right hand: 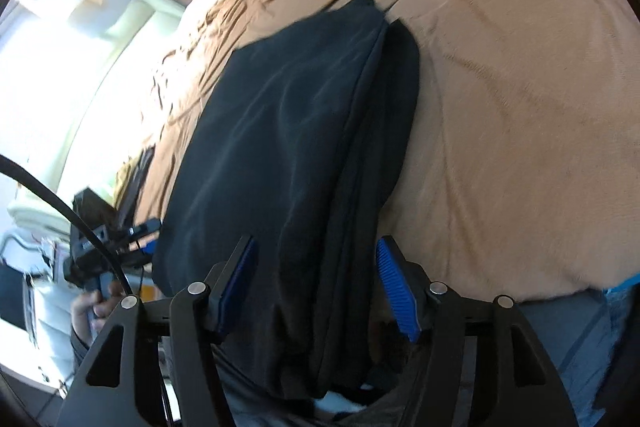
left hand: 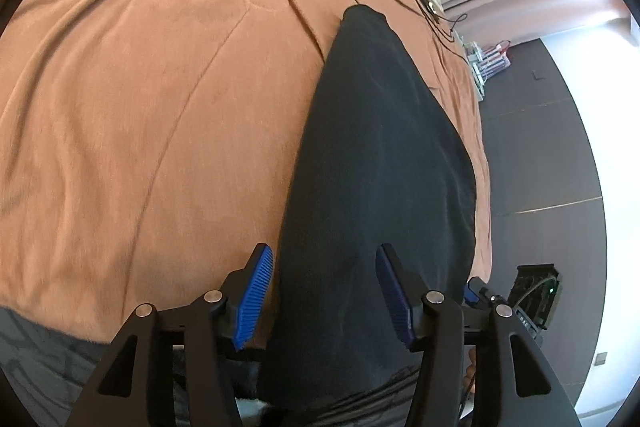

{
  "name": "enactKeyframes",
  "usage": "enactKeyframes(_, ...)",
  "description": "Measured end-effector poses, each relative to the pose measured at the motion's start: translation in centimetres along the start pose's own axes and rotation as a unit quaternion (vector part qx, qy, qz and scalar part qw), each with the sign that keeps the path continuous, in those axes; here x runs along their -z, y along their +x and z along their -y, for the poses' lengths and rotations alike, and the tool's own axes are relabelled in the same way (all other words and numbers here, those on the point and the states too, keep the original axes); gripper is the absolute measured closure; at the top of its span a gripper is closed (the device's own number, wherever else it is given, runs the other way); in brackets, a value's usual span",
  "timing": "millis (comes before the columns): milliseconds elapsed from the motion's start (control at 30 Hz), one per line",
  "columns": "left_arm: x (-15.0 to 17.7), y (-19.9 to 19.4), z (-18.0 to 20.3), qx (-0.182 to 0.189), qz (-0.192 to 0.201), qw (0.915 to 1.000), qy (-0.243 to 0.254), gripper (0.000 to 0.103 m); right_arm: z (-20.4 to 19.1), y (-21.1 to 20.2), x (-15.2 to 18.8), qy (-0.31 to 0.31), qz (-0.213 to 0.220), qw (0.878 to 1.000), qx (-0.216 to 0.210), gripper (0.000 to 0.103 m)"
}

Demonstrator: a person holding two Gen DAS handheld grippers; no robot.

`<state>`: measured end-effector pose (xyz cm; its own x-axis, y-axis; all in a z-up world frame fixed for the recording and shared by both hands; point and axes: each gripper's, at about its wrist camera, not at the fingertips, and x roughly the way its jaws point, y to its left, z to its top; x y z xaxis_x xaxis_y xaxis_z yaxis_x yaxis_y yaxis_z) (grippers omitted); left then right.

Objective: Fold small clothes

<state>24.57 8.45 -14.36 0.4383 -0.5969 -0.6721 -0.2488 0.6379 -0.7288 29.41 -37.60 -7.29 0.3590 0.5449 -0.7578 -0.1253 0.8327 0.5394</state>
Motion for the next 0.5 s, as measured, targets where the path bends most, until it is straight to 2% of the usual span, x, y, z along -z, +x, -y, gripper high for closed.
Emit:
enactKeyframes(133,-1.2,0.6,-0.5,0.004,-0.002,1.0,-0.004,0.047,1.1,1.6,-1.8,0.02,0.001,1.0,-0.007,0.043)
enactKeyframes(233,-1.9,1.1,-0.5,0.012,-0.004,0.9999,-0.002,0.047,1.3,2.9,-2.0,0.024,-0.003,1.0,-0.01,0.043)
enactKeyframes(500,-4.2,3.0,-0.4,0.017,-0.013,0.9998,0.002,0.047,2.3,3.5,-3.3,0.016,-0.013,1.0,-0.019,0.043)
